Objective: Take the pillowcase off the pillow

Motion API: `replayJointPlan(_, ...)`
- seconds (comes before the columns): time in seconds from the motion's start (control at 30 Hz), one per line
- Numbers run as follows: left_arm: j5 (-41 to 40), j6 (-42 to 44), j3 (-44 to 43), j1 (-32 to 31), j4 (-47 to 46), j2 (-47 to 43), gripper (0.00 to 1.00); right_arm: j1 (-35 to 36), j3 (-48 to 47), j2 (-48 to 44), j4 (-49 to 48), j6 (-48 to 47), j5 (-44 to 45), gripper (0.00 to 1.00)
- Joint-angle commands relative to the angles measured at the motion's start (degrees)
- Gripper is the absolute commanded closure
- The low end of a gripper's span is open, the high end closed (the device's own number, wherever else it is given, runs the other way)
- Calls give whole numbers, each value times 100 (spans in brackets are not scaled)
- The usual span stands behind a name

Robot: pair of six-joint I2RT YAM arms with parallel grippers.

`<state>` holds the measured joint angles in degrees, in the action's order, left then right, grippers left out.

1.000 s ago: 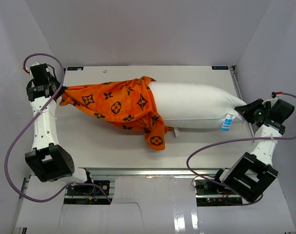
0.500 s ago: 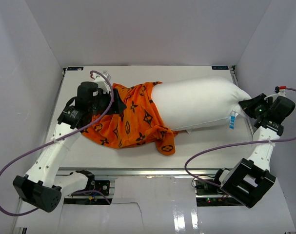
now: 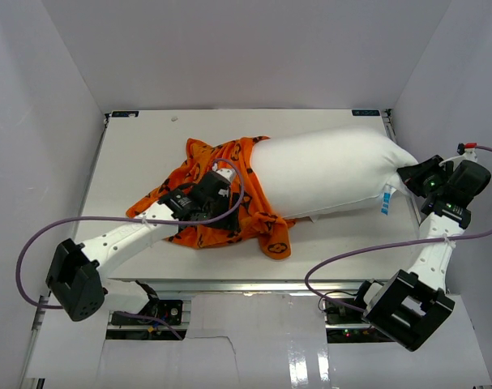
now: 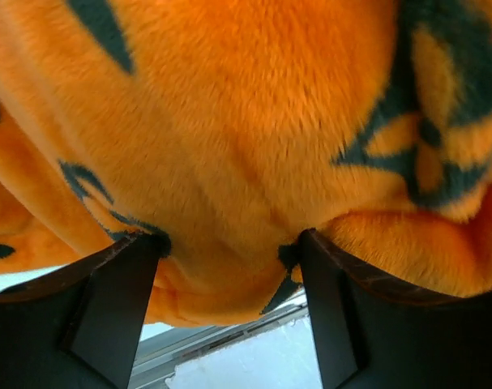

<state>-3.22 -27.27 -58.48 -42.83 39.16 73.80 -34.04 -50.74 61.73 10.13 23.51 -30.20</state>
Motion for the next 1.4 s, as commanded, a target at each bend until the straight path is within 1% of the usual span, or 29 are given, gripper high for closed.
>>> replayJointPlan(0.0,-872,-428,38,-313,215,257,24,-6,-15,-135,-424,-101,22,92)
replayJointPlan(0.03,-1073,-585,64,-410,233,284,41,-6,-15,-118,-433,-101,40,92)
replayJointPlan(0.07,-1197,-665,65,-428,276,301,54,-6,-23,-109,-433,-101,40,92)
replayJointPlan(0.13,-1627,-876,12,-437,504,267,78,-6,-50,-65,-433,-101,84,92)
replayJointPlan(0.17,-1829,-938,-23,-437,653,240,100,-6,-76,-56,-433,-101,93,92)
replayJointPlan(0.2,-2379,-1112,-171,-428,1029,231,100,-6,-137,-22,-416,-101,110,92)
replayJointPlan(0.3,-3401,-1342,-479,-236,1716,336,100,-15,-217,23,-372,-83,119,92)
replayJointPlan(0.33,-3596,-1360,-776,209,2049,493,100,-41,-243,31,-337,-83,128,92)
replayJointPlan(0.4,-3931,-1133,-1007,695,2096,591,100,-76,-235,40,-328,-92,180,92)
replayJointPlan(0.43,-3966,-1027,-1225,1141,2070,600,100,-128,-226,49,-310,-118,224,92)
replayJointPlan(0.5,-4133,-746,-1420,1504,2000,539,100,-173,-235,93,-266,-153,260,92)
replayJointPlan(0.53,-4125,-588,-1516,1941,1773,478,100,-208,-235,102,-257,-162,303,92)
replayJointPlan(0.57,-4055,-239,-1700,2206,1606,347,100,-225,-235,119,-257,-154,295,92)
replayJointPlan(0.6,-3767,-87,-1789,2461,1430,276,100,-243,-243,146,-266,-162,286,92)
replayJointPlan(0.63,-3625,53,-1877,2916,1141,214,100,-269,-243,155,-266,-145,295,92)
replayJointPlan(0.67,-3476,124,-2060,3095,1095,135,100,-296,-261,172,-266,-153,295,92)
replayJointPlan(0.7,-3161,221,-2123,3323,998,100,100,-322,-287,207,-266,-153,304,92)
replayJointPlan(0.77,-3088,318,-2150,3465,884,47,100,-340,-296,242,-266,-153,321,92)
replayJointPlan(0.87,-2930,485,-2185,4087,769,195,100,-401,-296,313,-292,-127,277,92)
replayJointPlan(0.9,-2721,625,-2203,4559,699,266,100,-428,-305,330,-292,-136,277,92)
replayJointPlan(1.0,-2508,775,-2404,5063,725,530,100,-480,-331,357,-292,-127,286,92)
replayJointPlan(1.1,-2403,732,-2562,5267,707,591,100,-551,-357,374,-292,-110,242,92)
replayJointPlan(1.23,-1902,679,-2897,5452,707,723,100,-647,-375,401,-292,-92,207,92)
replayJointPlan(1.37,-2006,714,-3125,5452,716,899,100,-691,-375,427,-301,-74,190,92)
